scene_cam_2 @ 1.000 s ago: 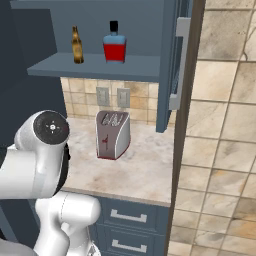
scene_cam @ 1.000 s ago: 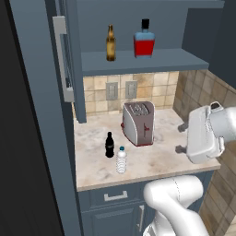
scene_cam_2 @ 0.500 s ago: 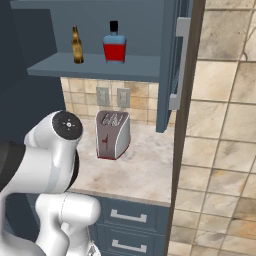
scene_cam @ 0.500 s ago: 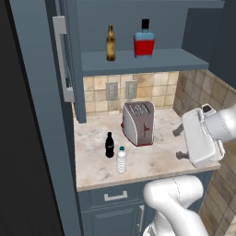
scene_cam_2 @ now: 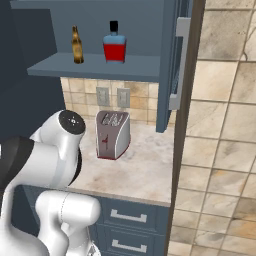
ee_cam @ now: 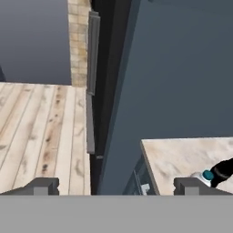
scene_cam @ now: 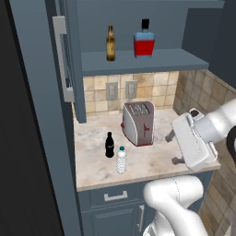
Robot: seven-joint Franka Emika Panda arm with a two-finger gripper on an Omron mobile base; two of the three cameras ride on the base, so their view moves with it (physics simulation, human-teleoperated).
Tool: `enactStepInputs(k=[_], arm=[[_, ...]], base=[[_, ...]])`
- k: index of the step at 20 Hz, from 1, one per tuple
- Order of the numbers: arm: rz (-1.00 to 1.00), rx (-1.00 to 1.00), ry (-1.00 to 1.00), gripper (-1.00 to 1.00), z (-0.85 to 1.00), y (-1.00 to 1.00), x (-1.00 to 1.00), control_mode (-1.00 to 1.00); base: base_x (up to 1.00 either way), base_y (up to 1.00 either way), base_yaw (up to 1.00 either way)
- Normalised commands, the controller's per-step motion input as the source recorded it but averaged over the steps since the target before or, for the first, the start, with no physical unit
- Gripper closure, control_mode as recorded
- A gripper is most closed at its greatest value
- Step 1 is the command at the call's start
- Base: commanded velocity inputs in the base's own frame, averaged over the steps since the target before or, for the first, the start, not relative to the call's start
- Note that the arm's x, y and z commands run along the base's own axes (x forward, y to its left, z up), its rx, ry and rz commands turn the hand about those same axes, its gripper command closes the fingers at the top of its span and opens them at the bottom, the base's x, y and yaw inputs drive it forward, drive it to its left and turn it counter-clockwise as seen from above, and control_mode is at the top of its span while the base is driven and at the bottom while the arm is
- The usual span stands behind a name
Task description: Sort all alcoholic drinks to one cabinet, and non-alcoholic drinks to the other.
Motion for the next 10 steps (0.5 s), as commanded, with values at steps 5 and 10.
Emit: enactStepInputs(k=[5,10], arm=[[0.03,0.0,-0.02,-1.0,-0.24,0.03,0.16,-1.0],[0.02,0.0,-0.02,-1.0,-0.21,0.07,0.15,-1.0]], base=[[0.0,0.0,0.0],[0.0,0.0,0.0]])
